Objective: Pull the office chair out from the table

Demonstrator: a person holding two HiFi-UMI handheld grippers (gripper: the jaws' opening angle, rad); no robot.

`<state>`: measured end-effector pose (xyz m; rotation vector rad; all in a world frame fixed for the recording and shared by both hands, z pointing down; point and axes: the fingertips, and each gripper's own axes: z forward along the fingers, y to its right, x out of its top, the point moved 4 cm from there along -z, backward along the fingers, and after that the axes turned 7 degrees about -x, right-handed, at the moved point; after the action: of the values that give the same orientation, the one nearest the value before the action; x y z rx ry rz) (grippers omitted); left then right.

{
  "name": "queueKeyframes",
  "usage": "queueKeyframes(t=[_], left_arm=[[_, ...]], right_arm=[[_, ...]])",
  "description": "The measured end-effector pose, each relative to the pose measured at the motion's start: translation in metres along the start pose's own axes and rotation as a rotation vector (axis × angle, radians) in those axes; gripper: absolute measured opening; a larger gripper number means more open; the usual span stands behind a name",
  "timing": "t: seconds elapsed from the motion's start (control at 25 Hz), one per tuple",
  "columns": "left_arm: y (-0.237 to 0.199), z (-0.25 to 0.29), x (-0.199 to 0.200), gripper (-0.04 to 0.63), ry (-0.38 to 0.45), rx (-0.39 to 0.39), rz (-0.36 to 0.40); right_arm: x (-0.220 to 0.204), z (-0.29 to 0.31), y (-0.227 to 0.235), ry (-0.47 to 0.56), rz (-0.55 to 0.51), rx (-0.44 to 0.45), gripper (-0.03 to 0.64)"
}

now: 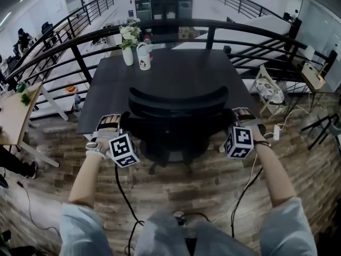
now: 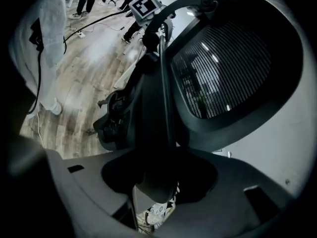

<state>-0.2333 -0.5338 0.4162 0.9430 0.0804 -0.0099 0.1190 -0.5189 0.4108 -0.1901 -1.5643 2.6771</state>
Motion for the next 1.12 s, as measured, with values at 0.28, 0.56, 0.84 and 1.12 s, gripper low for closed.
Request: queueKeyframes(t=[0.28, 0.56, 0.84, 1.12], left_arm=[[-0.001, 0.0, 0.0, 0.199, -0.056, 0.032, 0.021], [0.003, -0.004, 0.001, 0.199, -0.074, 0.046, 0.023], [0.008, -0.012, -0.001, 0.199, -0.08, 0.048, 0.008], [0.027, -0.036, -0.004, 0.199, -0.098, 0.046, -0.004]], right_arm=[[0.0, 0.002, 0.0, -0.008, -0.018, -0.044, 0.179], [-0.001, -0.001, -0.003, -0.032, -0.011, -0.052, 0.179], [0.002, -0.01, -0.008, -0.032, 0.006, -0.063, 0.181], [0.009, -0.03, -0.02, 0.003, 0.007, -0.083, 0.183]])
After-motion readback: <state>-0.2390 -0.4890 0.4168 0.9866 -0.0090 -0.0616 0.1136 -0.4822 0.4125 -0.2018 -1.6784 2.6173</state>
